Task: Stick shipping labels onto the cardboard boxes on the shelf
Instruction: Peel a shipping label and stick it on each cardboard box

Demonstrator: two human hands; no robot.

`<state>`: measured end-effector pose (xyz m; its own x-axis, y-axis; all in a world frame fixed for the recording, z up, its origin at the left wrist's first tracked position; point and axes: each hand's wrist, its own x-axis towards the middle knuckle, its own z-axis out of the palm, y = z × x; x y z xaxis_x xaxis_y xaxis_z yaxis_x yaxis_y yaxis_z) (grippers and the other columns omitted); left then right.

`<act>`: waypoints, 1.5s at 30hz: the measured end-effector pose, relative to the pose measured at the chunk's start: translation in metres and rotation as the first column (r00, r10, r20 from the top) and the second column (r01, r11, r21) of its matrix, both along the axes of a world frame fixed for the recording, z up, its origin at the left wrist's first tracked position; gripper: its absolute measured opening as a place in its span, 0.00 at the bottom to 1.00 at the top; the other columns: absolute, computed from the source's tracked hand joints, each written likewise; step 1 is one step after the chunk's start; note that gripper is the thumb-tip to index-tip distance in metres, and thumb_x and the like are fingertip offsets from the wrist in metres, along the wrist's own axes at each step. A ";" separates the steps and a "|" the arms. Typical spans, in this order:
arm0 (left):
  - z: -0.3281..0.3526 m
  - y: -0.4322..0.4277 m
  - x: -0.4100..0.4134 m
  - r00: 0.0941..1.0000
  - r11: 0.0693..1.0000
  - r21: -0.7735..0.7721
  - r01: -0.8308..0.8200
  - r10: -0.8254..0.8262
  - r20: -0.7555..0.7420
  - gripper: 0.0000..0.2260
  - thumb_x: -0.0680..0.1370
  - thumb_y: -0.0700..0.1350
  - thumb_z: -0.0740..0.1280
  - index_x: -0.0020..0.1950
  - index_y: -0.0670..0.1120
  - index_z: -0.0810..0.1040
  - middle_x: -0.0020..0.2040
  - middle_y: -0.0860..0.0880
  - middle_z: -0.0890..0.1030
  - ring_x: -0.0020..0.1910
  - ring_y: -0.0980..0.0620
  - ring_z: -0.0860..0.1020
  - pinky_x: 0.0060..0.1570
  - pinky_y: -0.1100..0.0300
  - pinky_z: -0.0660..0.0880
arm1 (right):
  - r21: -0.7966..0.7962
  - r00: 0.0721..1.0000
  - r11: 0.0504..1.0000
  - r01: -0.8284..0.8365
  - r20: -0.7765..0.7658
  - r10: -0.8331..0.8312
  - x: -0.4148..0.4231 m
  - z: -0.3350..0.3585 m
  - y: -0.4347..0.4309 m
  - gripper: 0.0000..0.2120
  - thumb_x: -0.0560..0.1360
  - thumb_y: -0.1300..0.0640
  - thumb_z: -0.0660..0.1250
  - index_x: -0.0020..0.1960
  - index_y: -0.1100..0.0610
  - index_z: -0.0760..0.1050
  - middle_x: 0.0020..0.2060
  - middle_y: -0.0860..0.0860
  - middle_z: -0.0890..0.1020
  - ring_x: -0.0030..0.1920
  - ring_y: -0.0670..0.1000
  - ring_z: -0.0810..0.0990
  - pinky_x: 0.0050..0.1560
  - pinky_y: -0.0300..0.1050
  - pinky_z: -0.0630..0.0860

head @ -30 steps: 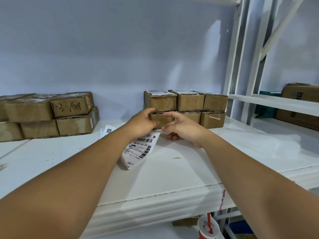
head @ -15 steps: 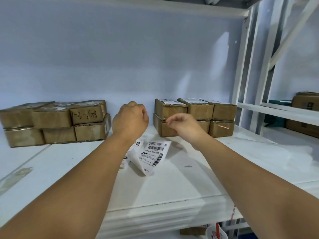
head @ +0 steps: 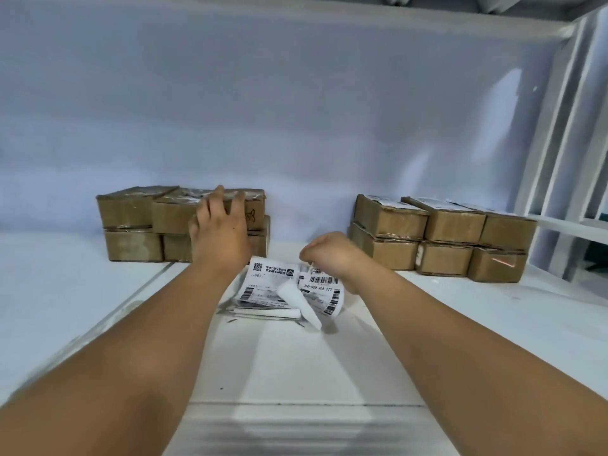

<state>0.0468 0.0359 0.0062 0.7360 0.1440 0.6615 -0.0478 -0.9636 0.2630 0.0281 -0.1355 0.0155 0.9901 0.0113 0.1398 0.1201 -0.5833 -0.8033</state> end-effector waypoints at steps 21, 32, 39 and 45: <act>0.000 -0.005 0.010 0.989 0.969 0.196 -0.150 0.146 0.033 0.28 0.70 0.34 0.62 0.68 0.48 0.60 0.68 0.39 0.60 0.69 0.39 0.58 0.69 0.39 0.52 | 0.047 0.963 0.982 0.183 0.195 -0.188 0.011 -0.008 -0.011 0.07 0.74 0.56 0.63 0.43 0.50 0.79 0.40 0.48 0.81 0.44 0.52 0.79 0.41 0.39 0.72; 0.002 -0.007 0.009 0.996 0.964 0.248 -0.093 0.094 0.010 0.36 0.72 0.33 0.63 0.75 0.53 0.52 0.70 0.46 0.63 0.58 0.39 0.73 0.68 0.36 0.50 | 0.089 0.946 0.975 0.205 0.237 -0.221 0.009 -0.004 -0.016 0.05 0.75 0.55 0.63 0.42 0.50 0.77 0.39 0.48 0.78 0.35 0.50 0.77 0.38 0.38 0.71; 0.005 -0.011 0.010 0.990 0.961 0.271 -0.052 0.085 -0.110 0.43 0.74 0.34 0.62 0.74 0.65 0.41 0.73 0.44 0.55 0.62 0.36 0.68 0.68 0.35 0.53 | 0.049 0.951 0.982 0.181 0.246 -0.187 0.008 -0.004 -0.014 0.05 0.75 0.54 0.63 0.42 0.50 0.77 0.38 0.48 0.78 0.35 0.49 0.75 0.30 0.35 0.64; 0.007 -0.014 0.013 0.944 0.955 0.285 0.086 0.014 -0.331 0.43 0.72 0.28 0.55 0.73 0.69 0.45 0.74 0.42 0.38 0.52 0.42 0.69 0.48 0.54 0.74 | 0.056 0.952 0.986 0.154 0.260 -0.164 0.004 -0.004 -0.016 0.17 0.77 0.54 0.62 0.65 0.50 0.68 0.43 0.51 0.76 0.33 0.45 0.73 0.28 0.37 0.65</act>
<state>0.0594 0.0222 0.0131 0.9184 -0.0489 0.3926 -0.0435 -0.9988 -0.0225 0.0321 -0.1511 0.0117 0.9070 -0.1528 0.3924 0.2374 -0.5841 -0.7762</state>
